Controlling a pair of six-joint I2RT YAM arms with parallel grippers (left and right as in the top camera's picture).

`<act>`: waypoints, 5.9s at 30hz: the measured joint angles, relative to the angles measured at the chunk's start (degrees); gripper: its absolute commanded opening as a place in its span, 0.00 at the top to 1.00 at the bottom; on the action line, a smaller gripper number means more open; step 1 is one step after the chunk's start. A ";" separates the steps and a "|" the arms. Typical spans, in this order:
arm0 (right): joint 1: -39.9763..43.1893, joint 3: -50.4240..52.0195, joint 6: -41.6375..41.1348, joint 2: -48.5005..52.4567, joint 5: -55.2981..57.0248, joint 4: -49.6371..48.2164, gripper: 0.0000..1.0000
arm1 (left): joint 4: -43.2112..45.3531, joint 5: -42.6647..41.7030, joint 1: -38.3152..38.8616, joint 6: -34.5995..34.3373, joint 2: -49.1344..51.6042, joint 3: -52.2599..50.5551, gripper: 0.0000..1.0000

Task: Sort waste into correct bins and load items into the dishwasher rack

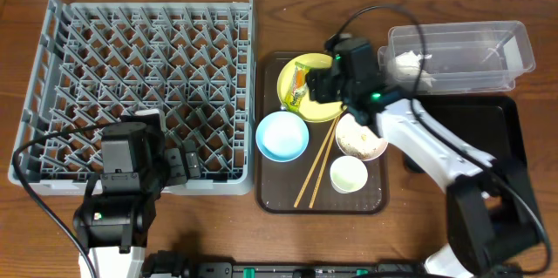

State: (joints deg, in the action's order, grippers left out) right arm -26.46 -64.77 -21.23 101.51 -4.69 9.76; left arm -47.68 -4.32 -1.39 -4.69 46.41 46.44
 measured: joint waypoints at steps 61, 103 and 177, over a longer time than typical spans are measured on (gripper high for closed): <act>28.68 0.11 -4.72 -11.45 15.72 2.01 0.45 | 0.02 0.00 0.00 0.00 0.33 0.00 0.04; -2.25 3.30 2.12 -23.02 5.01 49.53 0.47 | -0.02 0.00 0.00 0.00 0.70 0.00 0.04; 10.84 2.40 -1.90 -22.49 -63.12 -1.88 0.99 | 55.63 -79.95 4.33 -44.92 20.24 0.22 0.18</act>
State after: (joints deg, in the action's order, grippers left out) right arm -15.62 -62.37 -23.14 79.02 -67.81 7.88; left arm 7.94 -84.27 2.94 -49.60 66.65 46.65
